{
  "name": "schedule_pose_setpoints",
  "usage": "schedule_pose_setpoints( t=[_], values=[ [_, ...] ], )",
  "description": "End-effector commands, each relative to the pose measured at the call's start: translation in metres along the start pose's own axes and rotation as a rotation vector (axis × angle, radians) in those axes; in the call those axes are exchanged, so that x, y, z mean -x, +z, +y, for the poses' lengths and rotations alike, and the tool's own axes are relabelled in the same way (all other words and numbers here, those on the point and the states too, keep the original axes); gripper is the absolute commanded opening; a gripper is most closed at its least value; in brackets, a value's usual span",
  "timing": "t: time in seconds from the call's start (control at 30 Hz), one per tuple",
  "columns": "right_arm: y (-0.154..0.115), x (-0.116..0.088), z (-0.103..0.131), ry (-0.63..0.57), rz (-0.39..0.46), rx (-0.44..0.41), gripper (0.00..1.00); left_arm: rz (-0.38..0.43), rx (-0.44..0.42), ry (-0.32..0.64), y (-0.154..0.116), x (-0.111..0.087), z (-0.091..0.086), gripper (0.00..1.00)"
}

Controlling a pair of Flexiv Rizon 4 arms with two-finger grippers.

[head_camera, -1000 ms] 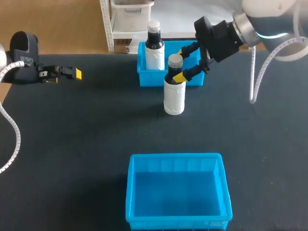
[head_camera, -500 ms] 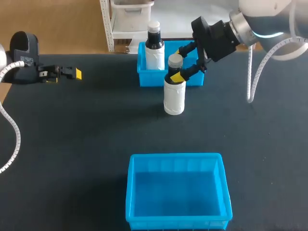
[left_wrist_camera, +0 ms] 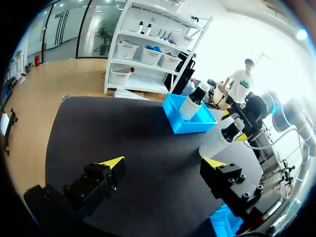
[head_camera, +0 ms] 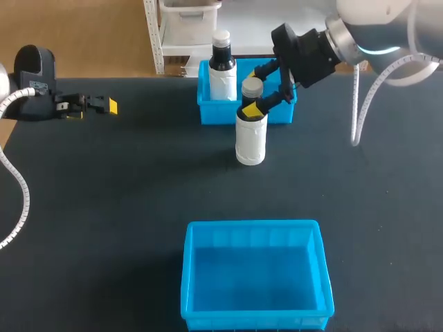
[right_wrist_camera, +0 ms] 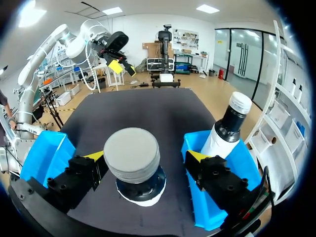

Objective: Pick up the bottle, and place it in the far bin if it is heavy, or in the near bin if it is light.

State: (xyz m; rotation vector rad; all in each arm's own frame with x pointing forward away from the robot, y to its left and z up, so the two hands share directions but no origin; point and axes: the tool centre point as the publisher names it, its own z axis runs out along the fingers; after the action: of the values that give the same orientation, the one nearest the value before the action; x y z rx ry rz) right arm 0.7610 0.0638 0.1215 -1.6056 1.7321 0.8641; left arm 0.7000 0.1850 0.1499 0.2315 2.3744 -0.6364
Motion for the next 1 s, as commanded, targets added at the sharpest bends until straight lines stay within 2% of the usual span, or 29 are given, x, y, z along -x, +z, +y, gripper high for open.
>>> schedule_pose_setpoints(
  t=[0.03, 1.0],
  values=[
    [0.000, 0.000, -0.003, 0.003, 0.001, 0.000, 1.00, 0.000, 0.000, 0.000, 0.000, 0.000, 0.000, 1.00],
    [0.002, -0.007, -0.014, 0.023, 0.001, 0.003, 1.00, 0.000, 0.000, 0.000, 0.000, 0.000, 0.000, 1.00]
  ],
)
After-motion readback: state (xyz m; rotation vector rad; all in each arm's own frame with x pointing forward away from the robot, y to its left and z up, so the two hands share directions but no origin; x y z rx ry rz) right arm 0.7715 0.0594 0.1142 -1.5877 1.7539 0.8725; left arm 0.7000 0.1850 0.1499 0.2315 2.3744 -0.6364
